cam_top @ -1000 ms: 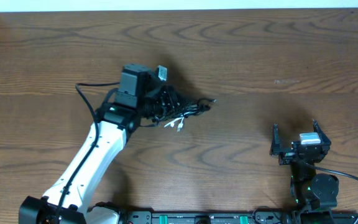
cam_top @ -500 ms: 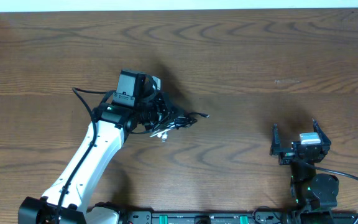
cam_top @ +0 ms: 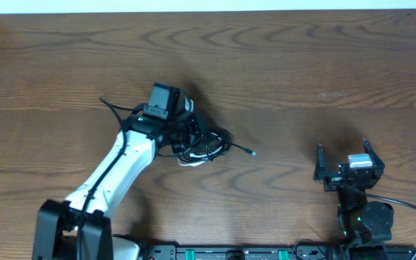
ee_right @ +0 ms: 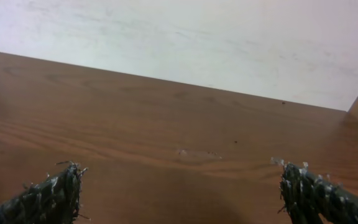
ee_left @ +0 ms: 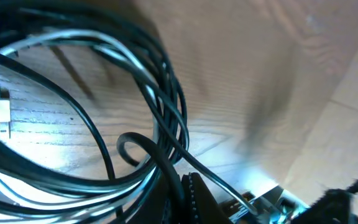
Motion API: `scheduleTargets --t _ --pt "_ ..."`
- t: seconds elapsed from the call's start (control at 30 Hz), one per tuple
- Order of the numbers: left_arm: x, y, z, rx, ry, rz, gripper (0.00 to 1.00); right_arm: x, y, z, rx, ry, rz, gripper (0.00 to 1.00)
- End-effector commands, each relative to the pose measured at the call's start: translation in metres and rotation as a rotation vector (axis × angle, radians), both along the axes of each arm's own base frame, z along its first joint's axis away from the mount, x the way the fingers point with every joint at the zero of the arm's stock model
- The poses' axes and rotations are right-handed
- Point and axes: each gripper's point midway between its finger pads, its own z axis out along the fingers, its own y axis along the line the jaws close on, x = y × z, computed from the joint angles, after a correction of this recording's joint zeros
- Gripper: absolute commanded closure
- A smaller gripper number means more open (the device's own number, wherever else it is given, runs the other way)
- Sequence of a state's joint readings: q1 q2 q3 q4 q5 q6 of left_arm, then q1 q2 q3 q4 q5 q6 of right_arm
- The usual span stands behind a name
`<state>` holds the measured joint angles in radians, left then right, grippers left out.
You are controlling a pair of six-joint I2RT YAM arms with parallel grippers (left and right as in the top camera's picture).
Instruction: Untangle cables
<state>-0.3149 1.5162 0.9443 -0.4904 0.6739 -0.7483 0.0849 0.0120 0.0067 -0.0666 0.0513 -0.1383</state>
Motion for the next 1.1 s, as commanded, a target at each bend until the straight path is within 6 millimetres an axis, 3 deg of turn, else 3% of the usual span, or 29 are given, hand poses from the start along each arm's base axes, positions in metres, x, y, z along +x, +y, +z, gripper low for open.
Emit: scheduleTargets --t 0.0,0.27,0.57,0.67,0.83,0.9,1.07 --pt "-0.003 -0.005 -0.013 0.028 0.008 -0.047 0.92 0.0 0.002 0.0 0.011 0.001 0.008 0.01" --pt "-0.01 -0.013 -0.028 0.05 0.026 -0.111 0.92 0.0 0.002 0.0 0.011 0.0 0.008 0.01" --pt "-0.012 -0.014 -0.032 0.065 0.029 -0.12 0.92 0.0 0.002 0.0 0.011 0.0 0.008 0.01" --pt "-0.016 -0.026 -0.017 -0.066 0.044 -0.159 0.92 0.0 0.002 0.0 0.011 0.0 0.008 0.01" --pt "-0.008 -0.046 0.036 -0.403 -0.083 -0.291 0.92 0.0 0.002 0.0 0.011 0.0 0.008 0.01" --pt "-0.004 -0.047 0.049 -0.468 -0.13 -0.318 0.92 0.0 0.002 0.0 0.011 0.0 0.008 0.01" --pt "-0.005 -0.053 0.051 -0.462 -0.282 -0.426 0.92 0.0 0.002 0.0 0.011 0.0 0.008 0.01"
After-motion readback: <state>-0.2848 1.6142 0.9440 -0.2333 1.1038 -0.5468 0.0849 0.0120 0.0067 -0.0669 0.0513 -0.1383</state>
